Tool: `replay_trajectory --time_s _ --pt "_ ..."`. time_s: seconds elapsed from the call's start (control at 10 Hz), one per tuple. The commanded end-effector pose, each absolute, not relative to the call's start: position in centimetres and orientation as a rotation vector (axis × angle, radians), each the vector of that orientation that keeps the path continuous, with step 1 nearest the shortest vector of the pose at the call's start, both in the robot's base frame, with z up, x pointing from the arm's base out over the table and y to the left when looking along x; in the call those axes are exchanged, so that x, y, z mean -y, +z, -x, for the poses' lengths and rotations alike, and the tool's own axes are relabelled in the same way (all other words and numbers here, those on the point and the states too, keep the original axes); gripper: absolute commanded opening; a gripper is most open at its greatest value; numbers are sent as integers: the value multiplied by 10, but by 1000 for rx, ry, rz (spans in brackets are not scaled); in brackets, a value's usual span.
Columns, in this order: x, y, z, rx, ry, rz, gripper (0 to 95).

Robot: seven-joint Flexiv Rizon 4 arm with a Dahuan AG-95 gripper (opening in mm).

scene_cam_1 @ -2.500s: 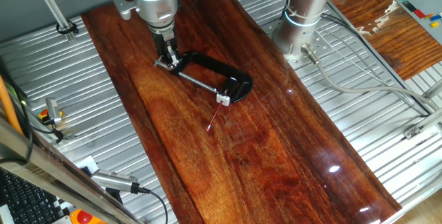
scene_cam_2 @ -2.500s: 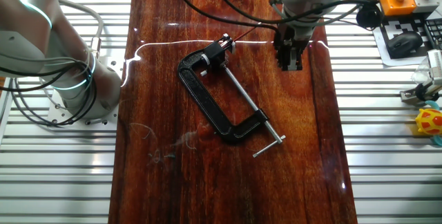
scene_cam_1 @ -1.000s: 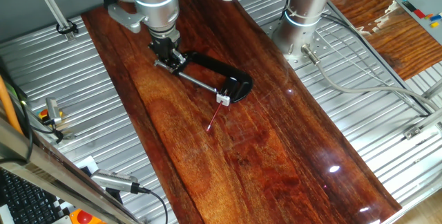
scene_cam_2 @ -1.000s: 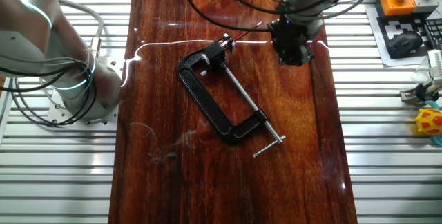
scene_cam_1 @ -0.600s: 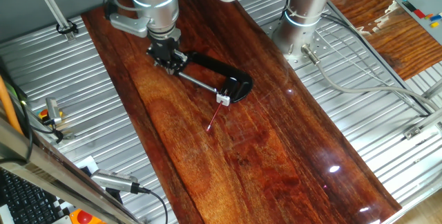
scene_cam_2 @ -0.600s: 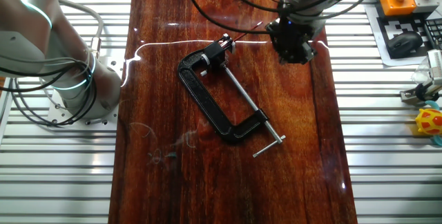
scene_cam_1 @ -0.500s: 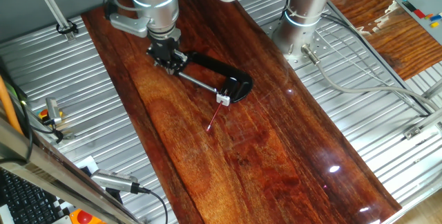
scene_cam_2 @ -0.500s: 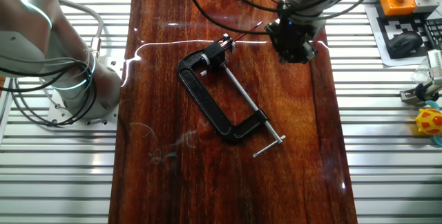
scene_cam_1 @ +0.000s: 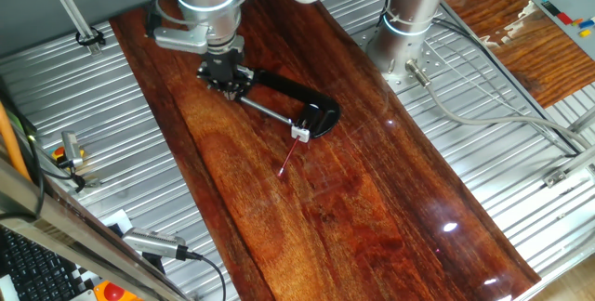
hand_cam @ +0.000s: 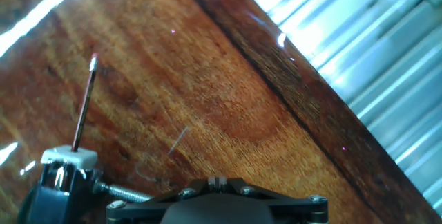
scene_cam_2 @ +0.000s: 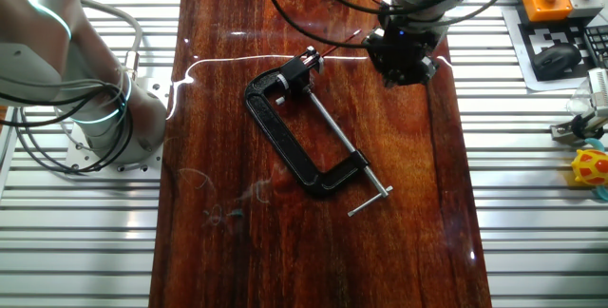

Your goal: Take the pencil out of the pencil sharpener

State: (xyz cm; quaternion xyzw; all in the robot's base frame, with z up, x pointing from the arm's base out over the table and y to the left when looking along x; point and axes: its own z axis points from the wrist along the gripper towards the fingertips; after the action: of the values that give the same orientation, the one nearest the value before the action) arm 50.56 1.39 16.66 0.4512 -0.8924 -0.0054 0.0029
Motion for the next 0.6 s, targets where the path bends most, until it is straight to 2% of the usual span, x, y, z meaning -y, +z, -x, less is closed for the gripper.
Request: replay_trajectory --time_s 0.1,0.6 --pt "-24 168 -509 2840 -41 -1246 0" --pt "-90 161 -500 2940 -54 -896 0"
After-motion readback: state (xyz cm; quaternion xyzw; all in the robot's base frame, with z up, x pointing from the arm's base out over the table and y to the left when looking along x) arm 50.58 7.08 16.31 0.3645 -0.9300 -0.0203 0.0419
